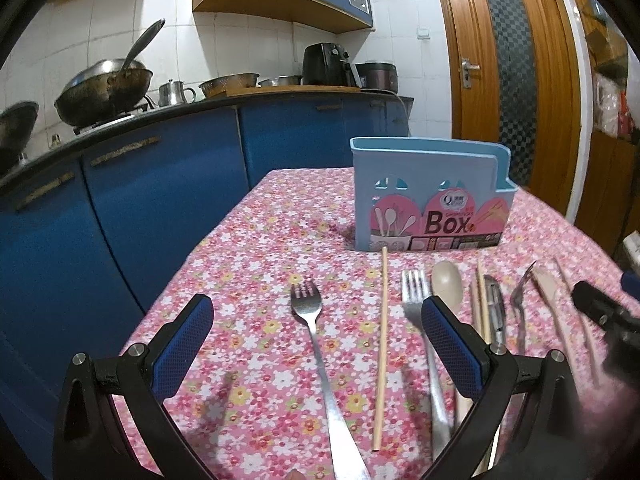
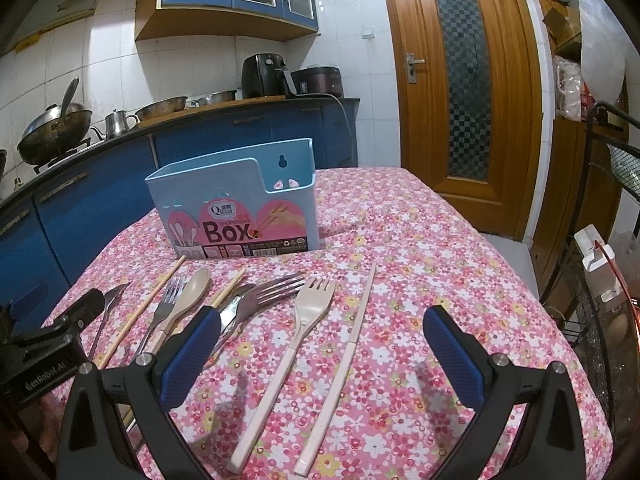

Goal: Organize utensils

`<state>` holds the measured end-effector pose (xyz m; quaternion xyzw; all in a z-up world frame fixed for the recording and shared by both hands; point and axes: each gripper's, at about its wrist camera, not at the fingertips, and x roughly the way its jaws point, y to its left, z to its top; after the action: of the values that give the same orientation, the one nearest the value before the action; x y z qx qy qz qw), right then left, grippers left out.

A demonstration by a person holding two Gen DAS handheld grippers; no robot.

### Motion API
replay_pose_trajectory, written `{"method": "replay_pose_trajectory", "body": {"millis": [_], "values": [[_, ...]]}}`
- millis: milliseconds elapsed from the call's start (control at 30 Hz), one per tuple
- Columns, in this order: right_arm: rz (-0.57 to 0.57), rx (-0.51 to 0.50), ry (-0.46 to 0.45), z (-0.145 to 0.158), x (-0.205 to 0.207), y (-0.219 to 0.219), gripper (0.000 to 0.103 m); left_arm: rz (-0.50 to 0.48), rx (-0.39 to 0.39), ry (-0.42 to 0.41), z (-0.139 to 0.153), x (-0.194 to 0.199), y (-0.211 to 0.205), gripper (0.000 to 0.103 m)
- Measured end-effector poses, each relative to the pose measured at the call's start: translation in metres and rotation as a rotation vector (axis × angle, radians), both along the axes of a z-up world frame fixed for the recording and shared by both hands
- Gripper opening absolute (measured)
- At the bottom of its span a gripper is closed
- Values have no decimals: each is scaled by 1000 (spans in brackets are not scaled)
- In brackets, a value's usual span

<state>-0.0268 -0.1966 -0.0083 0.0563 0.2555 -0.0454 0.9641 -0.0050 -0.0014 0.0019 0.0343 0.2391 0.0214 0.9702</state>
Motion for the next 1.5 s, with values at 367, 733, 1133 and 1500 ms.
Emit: {"method": "replay_pose_trajectory", "body": {"millis": [367, 733, 1133, 1500], "values": [[79, 51, 120, 10, 6, -22, 103, -2, 90, 37, 14, 4, 10, 103], [128, 67, 328, 8, 32, -40, 90, -146, 16, 297, 10, 29, 16, 90], [234, 49, 502, -1, 66, -32, 62, -175, -138, 565, -8, 64, 36, 63], [256, 86, 682, -8, 96, -34, 43, -214, -127, 684, -15, 80, 23, 41]]}}
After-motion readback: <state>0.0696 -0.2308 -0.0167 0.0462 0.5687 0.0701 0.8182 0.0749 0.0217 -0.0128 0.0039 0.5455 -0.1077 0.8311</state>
